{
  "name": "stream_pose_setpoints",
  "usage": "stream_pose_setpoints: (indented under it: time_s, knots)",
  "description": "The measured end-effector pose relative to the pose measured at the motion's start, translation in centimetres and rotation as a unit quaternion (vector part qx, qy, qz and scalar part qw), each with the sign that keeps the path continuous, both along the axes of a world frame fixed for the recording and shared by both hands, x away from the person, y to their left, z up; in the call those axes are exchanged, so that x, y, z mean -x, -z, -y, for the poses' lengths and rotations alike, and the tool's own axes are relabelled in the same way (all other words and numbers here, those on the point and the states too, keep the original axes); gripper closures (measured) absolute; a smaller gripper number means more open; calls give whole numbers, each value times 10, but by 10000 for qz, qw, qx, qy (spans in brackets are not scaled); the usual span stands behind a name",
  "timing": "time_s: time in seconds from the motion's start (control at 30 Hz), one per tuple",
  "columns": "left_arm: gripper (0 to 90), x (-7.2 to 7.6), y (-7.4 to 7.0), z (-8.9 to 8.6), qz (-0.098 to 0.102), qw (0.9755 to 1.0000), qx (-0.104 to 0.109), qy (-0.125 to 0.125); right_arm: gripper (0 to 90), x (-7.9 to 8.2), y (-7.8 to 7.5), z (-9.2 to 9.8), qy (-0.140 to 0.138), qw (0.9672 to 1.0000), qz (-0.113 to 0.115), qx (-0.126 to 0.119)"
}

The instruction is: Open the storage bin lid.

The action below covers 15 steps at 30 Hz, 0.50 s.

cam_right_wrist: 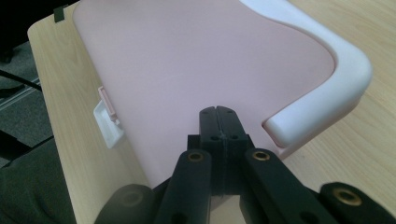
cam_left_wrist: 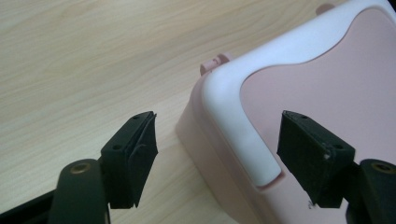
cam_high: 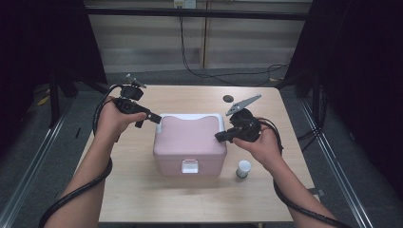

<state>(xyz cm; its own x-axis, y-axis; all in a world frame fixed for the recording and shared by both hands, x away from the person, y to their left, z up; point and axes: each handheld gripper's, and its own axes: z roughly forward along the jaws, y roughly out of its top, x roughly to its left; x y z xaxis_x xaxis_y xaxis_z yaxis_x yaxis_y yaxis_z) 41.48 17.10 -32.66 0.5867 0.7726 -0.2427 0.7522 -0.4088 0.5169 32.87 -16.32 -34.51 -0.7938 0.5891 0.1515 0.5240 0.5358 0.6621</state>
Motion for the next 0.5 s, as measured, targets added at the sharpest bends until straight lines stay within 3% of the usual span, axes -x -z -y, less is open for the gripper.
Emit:
stream_pose_setpoints:
  time_s: [0.3,0.5]
  knots:
    - [279,-5,5,11,74,10000,-39,11,900,-3,0,-2,3,9999,-111,-4]
    - [314,-9,16,17,-64,10000,42,57,900,-3,0,-2,7,9999,-112,-12]
